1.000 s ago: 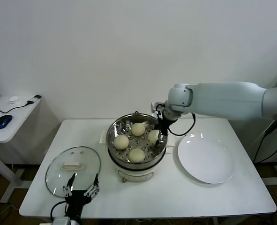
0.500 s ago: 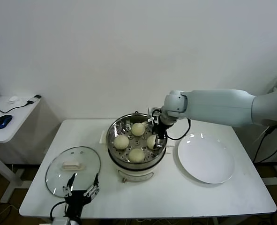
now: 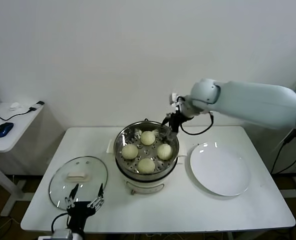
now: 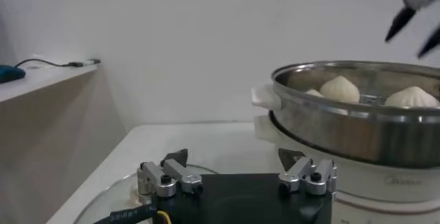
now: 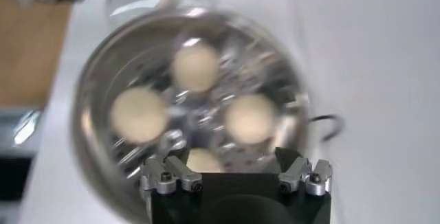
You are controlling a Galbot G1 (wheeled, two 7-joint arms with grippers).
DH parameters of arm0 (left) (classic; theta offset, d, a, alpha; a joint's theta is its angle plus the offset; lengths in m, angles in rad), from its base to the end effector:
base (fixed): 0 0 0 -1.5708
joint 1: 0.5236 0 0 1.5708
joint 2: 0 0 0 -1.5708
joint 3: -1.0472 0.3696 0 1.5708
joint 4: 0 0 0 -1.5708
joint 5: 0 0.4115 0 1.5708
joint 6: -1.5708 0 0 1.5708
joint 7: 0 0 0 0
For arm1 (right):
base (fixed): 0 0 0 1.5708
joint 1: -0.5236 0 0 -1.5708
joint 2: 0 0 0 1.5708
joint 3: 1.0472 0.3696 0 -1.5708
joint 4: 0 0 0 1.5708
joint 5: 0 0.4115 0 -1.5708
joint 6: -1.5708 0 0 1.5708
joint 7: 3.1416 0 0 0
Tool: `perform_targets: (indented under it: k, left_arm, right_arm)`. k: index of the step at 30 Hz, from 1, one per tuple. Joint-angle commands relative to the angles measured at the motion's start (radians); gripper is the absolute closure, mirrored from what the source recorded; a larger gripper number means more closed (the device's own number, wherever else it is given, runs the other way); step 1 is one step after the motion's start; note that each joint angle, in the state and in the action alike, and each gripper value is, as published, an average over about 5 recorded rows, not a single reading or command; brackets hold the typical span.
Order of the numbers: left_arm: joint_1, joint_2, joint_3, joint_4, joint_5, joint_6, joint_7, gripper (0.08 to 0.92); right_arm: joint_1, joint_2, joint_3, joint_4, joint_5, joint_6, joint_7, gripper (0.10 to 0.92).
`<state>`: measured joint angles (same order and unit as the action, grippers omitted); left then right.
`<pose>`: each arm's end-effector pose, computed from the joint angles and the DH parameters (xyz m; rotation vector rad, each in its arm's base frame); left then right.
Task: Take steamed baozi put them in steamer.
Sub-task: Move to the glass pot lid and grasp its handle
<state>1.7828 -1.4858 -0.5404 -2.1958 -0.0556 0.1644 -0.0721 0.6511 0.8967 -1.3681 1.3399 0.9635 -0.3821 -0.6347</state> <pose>0.1616 0.0165 -0.3187 0.0520 -2.8665 -0.0492 0.6108 0.0075 -0.0491 1.3473 -1.9776 0.9978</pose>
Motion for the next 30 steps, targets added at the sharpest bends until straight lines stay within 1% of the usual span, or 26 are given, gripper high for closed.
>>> perform_targets:
  k: [1,4,7,9,11,14,18,21,25,30]
  left_arm:
    - [-0.053,0.012,-0.014,-0.004,-0.029,0.029,0.027,0.177]
    - [-0.077,0.021,-0.023,0.007,-0.062,0.012,0.031,0.177]
    - [-0.094,0.032,-0.026,0.022,-0.094,-0.009,0.036,0.177]
    - [-0.106,0.037,-0.027,0.035,-0.092,-0.027,0.043,0.177]
    - [-0.116,0.042,-0.026,0.046,-0.077,-0.043,0.053,0.177]
    - [-0.123,0.05,-0.023,0.054,-0.052,-0.055,0.057,0.177]
    - [-0.123,0.065,-0.022,0.061,-0.037,-0.067,0.045,0.177]
    - [-0.121,0.078,-0.027,0.072,-0.011,-0.083,0.038,0.177]
    - [-0.118,0.083,-0.038,0.088,0.035,-0.104,0.023,0.177]
    - [-0.113,0.085,-0.049,0.117,0.162,-0.149,-0.018,0.177]
  right_arm:
    - [-0.543,-0.411,0.789,0.059,-0.131,0.115,0.423,0.202]
    - [-0.8,-0.487,1.004,0.085,-0.19,0.176,0.522,0.203]
    - [-1.174,-0.484,1.375,0.097,-0.275,0.23,0.578,0.203]
    - [-1.404,-0.433,1.621,0.11,-0.324,0.261,0.582,0.203]
    - [-1.596,-0.367,1.807,0.131,-0.35,0.287,0.579,0.203]
    - [-1.799,-0.253,1.969,0.165,-0.382,0.337,0.563,0.203]
    - [-1.967,-0.088,2.063,0.213,-0.421,0.415,0.535,0.203]
    - [-2.042,0.018,2.081,0.227,-0.478,0.491,0.514,0.203]
    - [-2.099,0.142,2.07,0.216,-0.543,0.596,0.515,0.203]
    - [-2.104,0.241,2.038,0.17,-0.564,0.694,0.518,0.203]
